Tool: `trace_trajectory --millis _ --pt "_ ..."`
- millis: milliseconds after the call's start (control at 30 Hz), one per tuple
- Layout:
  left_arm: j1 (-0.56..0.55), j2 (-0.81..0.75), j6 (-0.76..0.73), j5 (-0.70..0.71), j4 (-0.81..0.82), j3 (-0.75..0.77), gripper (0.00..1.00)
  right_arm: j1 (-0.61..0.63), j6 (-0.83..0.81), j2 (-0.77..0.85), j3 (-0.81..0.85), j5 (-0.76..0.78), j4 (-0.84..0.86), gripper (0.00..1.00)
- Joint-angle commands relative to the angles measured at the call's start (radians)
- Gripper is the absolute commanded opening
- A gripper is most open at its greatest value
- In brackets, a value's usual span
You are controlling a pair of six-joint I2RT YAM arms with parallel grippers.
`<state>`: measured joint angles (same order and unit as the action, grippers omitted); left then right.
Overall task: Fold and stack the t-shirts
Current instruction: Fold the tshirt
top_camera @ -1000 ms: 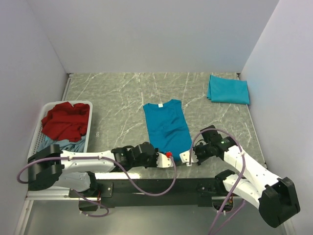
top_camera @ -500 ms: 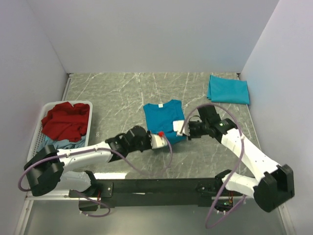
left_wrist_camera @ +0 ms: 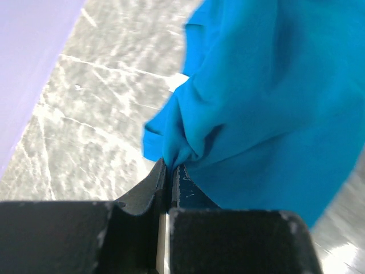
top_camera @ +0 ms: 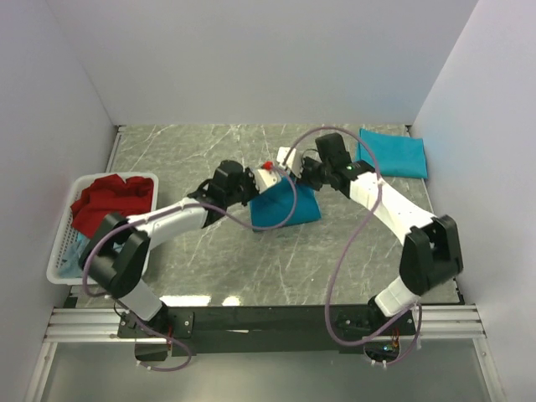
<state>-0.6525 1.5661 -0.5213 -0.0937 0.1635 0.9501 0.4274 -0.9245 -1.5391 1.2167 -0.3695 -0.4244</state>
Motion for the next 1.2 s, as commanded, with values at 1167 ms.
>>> trace_trajectory --millis 1167 --pt "0.168 0.426 0.035 -0.072 -0.09 0.447 0.01 -0.038 0.216 -0.44 0.391 0.231 0.095 0.0"
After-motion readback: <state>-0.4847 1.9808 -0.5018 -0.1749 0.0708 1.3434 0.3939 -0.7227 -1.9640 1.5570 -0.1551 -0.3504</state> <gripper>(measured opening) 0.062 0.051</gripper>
